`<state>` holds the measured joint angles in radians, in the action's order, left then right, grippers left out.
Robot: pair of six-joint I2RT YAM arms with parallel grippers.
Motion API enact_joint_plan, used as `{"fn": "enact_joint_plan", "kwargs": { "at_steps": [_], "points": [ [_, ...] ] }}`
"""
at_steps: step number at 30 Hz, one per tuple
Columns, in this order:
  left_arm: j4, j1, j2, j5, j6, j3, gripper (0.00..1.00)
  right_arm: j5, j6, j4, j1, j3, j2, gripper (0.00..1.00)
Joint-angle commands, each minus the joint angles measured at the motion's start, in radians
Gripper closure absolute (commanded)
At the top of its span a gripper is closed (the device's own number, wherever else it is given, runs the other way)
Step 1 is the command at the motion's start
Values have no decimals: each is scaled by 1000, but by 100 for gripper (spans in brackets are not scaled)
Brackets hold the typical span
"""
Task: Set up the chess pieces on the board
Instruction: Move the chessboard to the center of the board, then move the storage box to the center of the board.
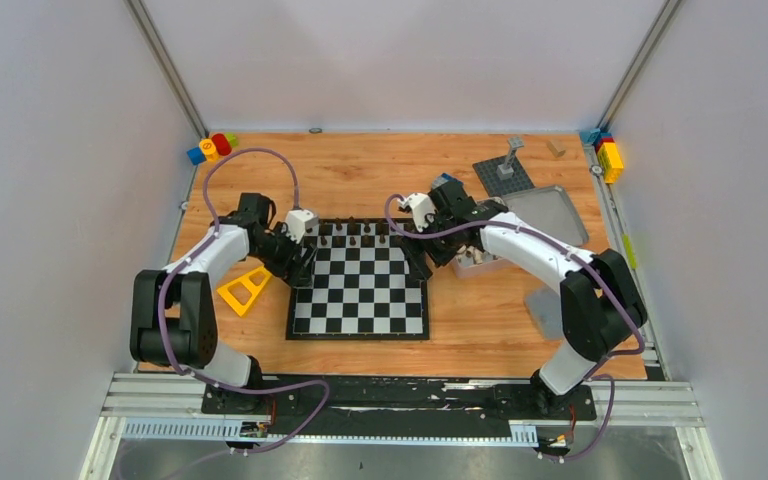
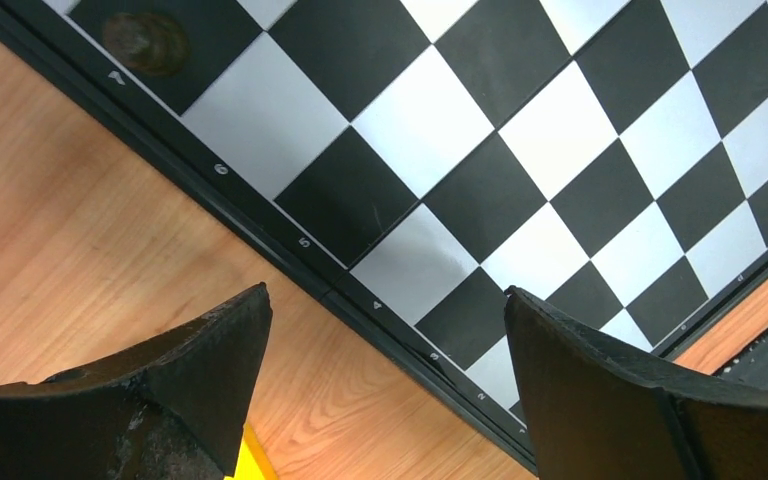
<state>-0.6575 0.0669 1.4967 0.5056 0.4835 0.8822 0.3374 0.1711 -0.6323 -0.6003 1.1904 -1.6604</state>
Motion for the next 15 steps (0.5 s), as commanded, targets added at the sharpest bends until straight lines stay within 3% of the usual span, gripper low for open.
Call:
{"fn": "enact_joint_plan", "kwargs": {
  "at_steps": [1,9,15],
  "points": [
    [29,6,-44,-31,-19,55,6,-95,52,-33,2,-3,92,17],
    [15,6,-172,-94,-40,61,0,-188,232,-94,83,-33,214,16],
    [-15,5,-283,-111,-56,82,0,-217,415,-115,151,-83,210,17]
  ]
}}
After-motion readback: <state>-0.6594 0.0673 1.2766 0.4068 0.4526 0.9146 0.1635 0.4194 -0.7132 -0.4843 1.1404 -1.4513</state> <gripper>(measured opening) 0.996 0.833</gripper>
